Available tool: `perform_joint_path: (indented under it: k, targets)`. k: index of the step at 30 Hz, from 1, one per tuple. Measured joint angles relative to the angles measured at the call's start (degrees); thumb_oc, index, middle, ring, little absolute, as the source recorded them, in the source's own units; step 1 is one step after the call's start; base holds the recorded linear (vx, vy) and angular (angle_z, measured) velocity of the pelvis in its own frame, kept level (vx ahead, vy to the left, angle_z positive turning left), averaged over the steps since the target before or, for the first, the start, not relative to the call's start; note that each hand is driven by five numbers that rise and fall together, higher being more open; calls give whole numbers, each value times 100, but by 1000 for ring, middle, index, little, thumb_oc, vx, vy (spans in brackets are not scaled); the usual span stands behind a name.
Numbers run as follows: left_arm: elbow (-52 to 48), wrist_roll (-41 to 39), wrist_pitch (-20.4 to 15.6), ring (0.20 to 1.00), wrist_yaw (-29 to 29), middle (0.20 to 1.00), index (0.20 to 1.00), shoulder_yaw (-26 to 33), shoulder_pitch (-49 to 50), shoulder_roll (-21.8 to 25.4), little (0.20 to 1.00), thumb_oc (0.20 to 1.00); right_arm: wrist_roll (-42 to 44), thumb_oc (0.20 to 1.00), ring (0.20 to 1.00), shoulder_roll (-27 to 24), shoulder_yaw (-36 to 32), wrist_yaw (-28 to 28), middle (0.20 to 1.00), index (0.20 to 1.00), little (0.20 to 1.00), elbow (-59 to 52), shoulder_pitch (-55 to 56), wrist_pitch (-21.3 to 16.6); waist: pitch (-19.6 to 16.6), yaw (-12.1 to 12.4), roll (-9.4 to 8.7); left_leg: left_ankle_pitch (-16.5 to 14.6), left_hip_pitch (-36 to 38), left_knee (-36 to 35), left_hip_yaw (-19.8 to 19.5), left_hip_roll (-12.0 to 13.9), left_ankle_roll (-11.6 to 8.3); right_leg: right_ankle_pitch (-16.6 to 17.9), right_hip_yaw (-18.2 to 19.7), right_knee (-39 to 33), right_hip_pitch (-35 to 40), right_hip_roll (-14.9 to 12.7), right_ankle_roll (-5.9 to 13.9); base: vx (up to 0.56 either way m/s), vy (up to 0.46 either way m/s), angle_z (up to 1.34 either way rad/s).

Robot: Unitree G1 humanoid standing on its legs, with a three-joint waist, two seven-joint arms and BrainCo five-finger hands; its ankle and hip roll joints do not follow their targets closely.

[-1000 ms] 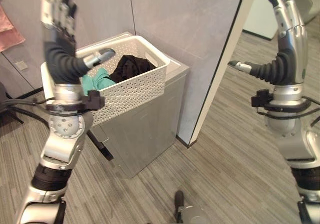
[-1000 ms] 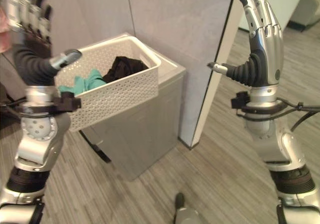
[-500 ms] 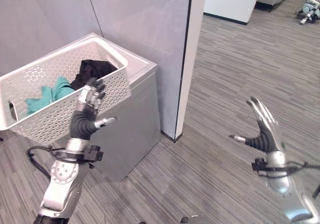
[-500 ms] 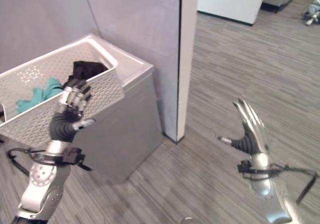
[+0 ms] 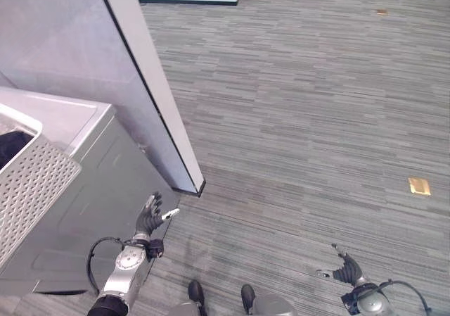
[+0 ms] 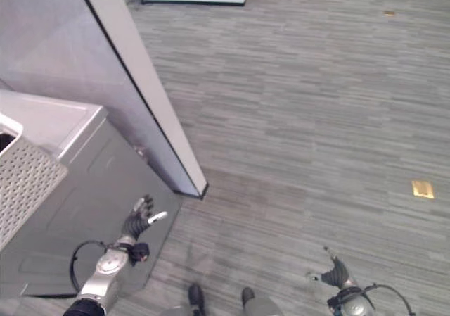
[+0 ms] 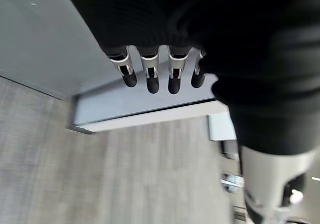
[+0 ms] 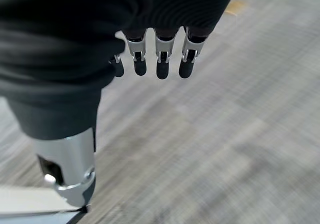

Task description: Grab the laundry basket,head to the washer,open it,put in the laundry and shut it.

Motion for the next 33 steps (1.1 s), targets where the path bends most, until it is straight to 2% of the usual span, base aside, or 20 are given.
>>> perform_joint_path:
  k: [1,2,5,6,7,8,9,11,13,15,17,21,27,31,32,33]
  targets:
    - [272,-1,23,1000,-4,1000,1000,0,46,-37,1000,1000,33,1000,1000,30,112,62,1000,1000,1000,221,-117,39,-6,38,10,52,-88,-113,-310,-52,-17,45,166,-77,39,12,22,133,125,-126]
    - [386,11,71,1000,-2,1000,1000,8,116,-80,1000,1000,52,1000,1000,26,177,82,1000,1000,1000,221,-120,40,-6,89,35,129,-213,-137,-445,-36,60,76,301,-74,48,40,30,83,96,-89]
    - [1043,376,125,1000,3,1000,1000,-26,35,-146,1000,1000,102,1000,1000,82,400,216,1000,1000,1000,451,-240,48,-41,145,105,317,-208,-96,-841,-57,97,17,684,-35,133,104,146,133,202,-84]
    - [1223,476,106,1000,-10,1000,1000,-63,62,-163,1000,1000,140,1000,1000,66,381,276,1000,1000,1000,494,-245,21,-73,135,157,388,-146,-17,-711,-25,186,-1,736,-103,185,114,178,179,241,-76]
    - [2170,688,154,1000,-60,1000,1000,-214,-134,-369,1000,1000,220,1000,1000,115,322,341,1000,1000,1000,944,-303,27,-163,-17,260,566,395,-311,-351,-97,484,-171,833,-209,537,43,366,220,341,-63]
    - [2210,780,244,1000,-58,1000,1000,-199,-90,-394,1000,1000,221,1000,1000,186,348,439,1000,1000,1000,1016,-182,94,-214,-1,181,695,622,-599,-234,-287,578,-487,667,156,321,-94,577,247,393,-47]
    - [2168,910,224,1000,-67,1000,1000,-183,-15,-363,1000,1000,283,1000,1000,293,195,525,1000,1000,1000,1145,-91,86,-245,11,109,627,702,-781,-70,-440,710,-512,464,318,231,-267,593,275,457,-52]
    - [2543,1046,305,1000,-62,1000,1000,-40,-19,-484,1000,1000,459,1000,1000,567,-191,563,1000,1000,1000,1707,-305,152,-274,120,153,575,919,-812,173,-527,789,-642,540,510,209,-381,817,95,188,-64]
    - [2454,1122,330,1000,-74,1000,1000,-99,170,-497,1000,1000,612,1000,1000,715,-155,708,1000,1000,1000,1790,-162,137,-469,148,303,450,958,-809,262,-645,843,-701,523,561,110,-474,920,55,172,-40]
    - [2445,1123,335,1000,-69,1000,1000,-90,146,-494,1000,1000,668,1000,1000,863,-159,746,1000,1000,1000,1945,-156,175,-499,151,309,438,955,-822,285,-717,880,-755,530,538,137,-554,963,27,76,-7]
    - [2278,1135,339,1000,-71,1000,1000,-95,224,-467,1000,1000,670,1000,1000,905,-56,812,1000,1000,1000,1868,-139,221,-554,162,265,453,914,-808,359,-724,919,-726,527,323,150,-586,925,59,75,-10]
    - [2255,1302,347,1000,-80,1000,1000,-112,295,-476,1000,1000,785,1000,1000,904,-62,812,1000,1000,1000,1865,-162,226,-806,173,144,473,909,-807,366,-596,900,-633,512,182,231,-473,816,25,19,-2]
    - [2228,1338,351,1000,-127,1000,1000,-144,389,-481,1000,1000,789,1000,1000,891,-44,819,1000,1000,1000,1852,-361,230,-840,251,175,497,973,-805,413,-422,851,-630,534,245,229,-286,810,1,-58,-5]
    - [2197,1335,376,1000,-139,1000,1000,-147,414,-482,1000,1000,777,1000,1000,850,219,844,1000,1000,1000,1736,-364,252,-817,347,200,627,883,-803,132,-327,668,-681,329,348,212,-130,715,-75,-173,30]
    - [2180,1335,389,1000,-139,1000,1000,-146,415,-477,1000,1000,770,1000,1000,826,313,845,1000,1000,1000,1668,-392,252,-796,380,197,673,859,-800,52,-299,608,-711,255,352,193,-80,659,-129,-233,42]
    - [2172,1335,397,1000,-138,1000,1000,-144,369,-472,1000,1000,741,1000,1000,757,543,861,1000,1000,1000,1562,-429,252,-715,487,185,779,814,-781,-128,-234,455,-758,170,427,168,30,522,-169,-270,50]
